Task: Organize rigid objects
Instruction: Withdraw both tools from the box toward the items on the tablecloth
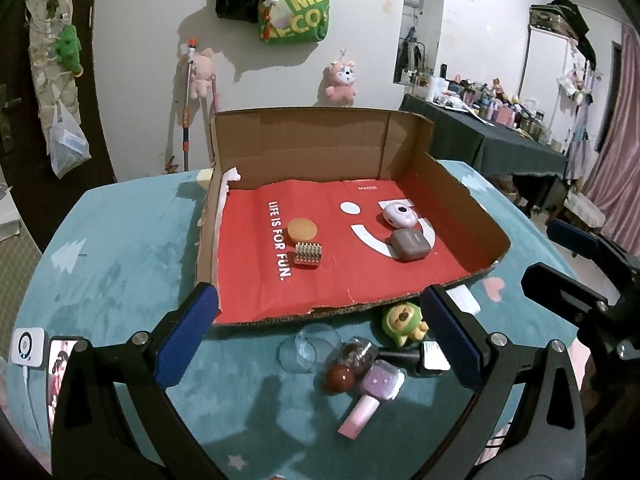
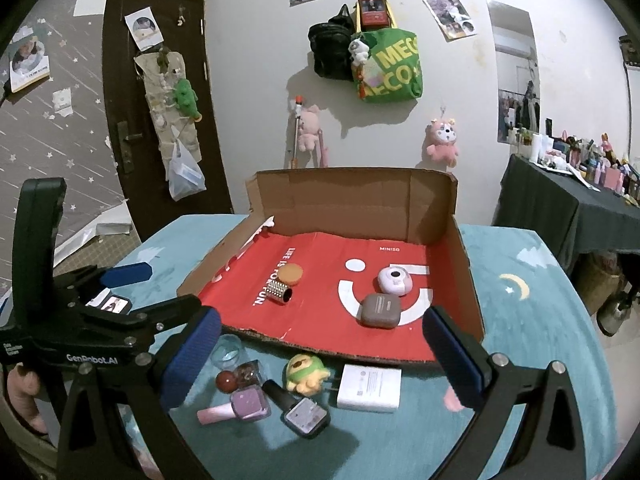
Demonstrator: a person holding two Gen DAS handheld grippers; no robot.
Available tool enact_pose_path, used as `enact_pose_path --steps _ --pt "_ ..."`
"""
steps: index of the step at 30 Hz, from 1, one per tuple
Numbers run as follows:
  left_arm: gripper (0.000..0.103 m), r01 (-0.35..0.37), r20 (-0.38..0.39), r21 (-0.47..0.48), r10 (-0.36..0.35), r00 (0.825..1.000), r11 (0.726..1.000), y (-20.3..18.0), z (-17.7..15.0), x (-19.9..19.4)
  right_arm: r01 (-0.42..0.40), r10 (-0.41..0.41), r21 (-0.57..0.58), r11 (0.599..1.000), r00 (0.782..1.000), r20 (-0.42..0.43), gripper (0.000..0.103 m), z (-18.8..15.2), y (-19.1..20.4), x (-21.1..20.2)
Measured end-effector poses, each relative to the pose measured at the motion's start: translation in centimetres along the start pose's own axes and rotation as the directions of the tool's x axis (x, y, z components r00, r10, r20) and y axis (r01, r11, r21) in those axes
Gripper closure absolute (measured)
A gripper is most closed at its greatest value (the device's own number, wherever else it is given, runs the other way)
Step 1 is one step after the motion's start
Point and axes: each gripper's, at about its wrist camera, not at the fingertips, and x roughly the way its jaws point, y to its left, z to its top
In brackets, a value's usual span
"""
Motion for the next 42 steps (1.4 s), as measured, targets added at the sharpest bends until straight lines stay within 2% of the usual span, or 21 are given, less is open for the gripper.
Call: enact_pose_path --steps 25,42 --pt "0.0 -0.007 -0.087 -0.011 0.006 0.996 1.0 0.2 -5.0 0.4 -0.015 0.017 0.026 1.0 0.997 -0.079 0.0 -4.9 0.5 0.1" --pt "0.0 0.015 -0.184 -0.058 -0.025 0.983 0.998 0.7 -7.7 3.2 -0.005 0.015 0.061 0.998 0.985 -0.17 0.0 -8.1 -0.2 2.2"
